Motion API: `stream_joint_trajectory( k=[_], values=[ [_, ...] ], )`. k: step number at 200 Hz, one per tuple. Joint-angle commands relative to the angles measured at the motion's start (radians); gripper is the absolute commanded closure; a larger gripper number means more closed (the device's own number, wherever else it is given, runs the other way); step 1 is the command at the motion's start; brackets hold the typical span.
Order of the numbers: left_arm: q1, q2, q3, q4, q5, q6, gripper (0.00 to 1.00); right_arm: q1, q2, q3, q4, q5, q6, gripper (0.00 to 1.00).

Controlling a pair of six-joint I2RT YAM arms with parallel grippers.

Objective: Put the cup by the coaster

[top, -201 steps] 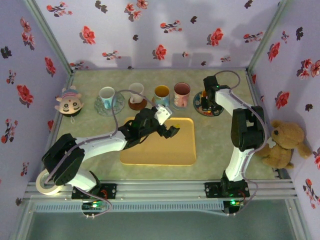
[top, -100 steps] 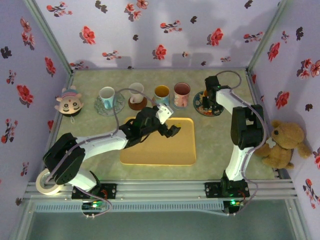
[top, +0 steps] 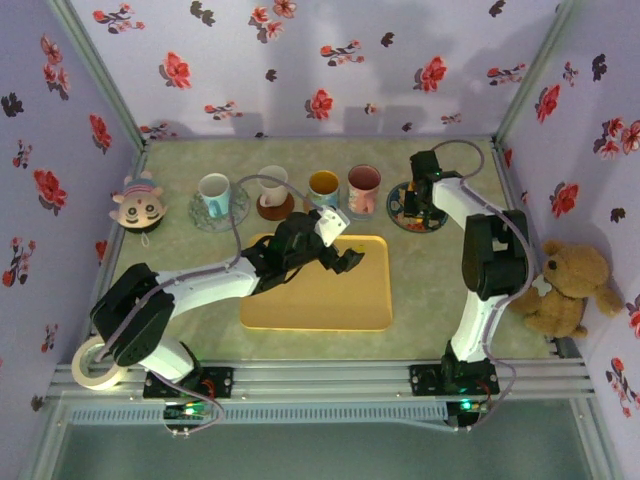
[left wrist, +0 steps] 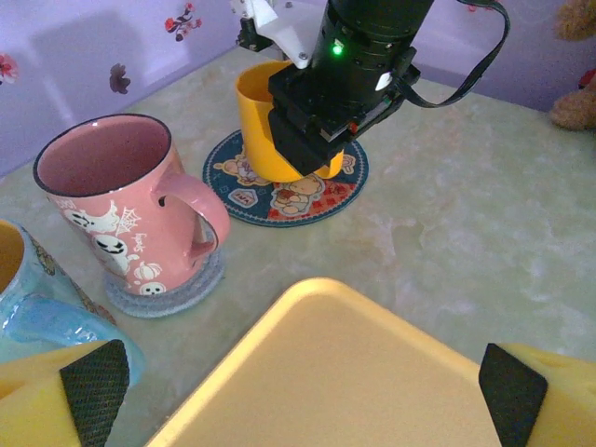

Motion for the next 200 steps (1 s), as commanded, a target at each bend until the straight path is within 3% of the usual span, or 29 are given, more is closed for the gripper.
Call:
stream_joint_trajectory(
  k=[1, 66, 115, 200],
  values=[
    [-0.012, 0.013, 0.033, 0.01, -0.004, 0.006, 0.0, -0.004, -0.071, -0.018, 0.005, -0.002, 0.013, 0.48],
    [-0.018, 0.008, 0.043, 0.006, -0.005, 0.0, 0.0, -0.005, -0.2, -0.052, -0.018, -0.014, 0.011, 0.34],
    [-0.02, -0.015, 0.078, 0.005, -0.028, 0.003, 0.0, -0.003, -0.34, -0.08, -0.024, -0.029, 0.006, 0.01],
    [-0.02, -0.113, 0.123, -0.032, -0.075, 0.019, 0.0, 0.001, -0.621, -0.156, -0.038, -0.069, -0.022, 0.0]
  ],
)
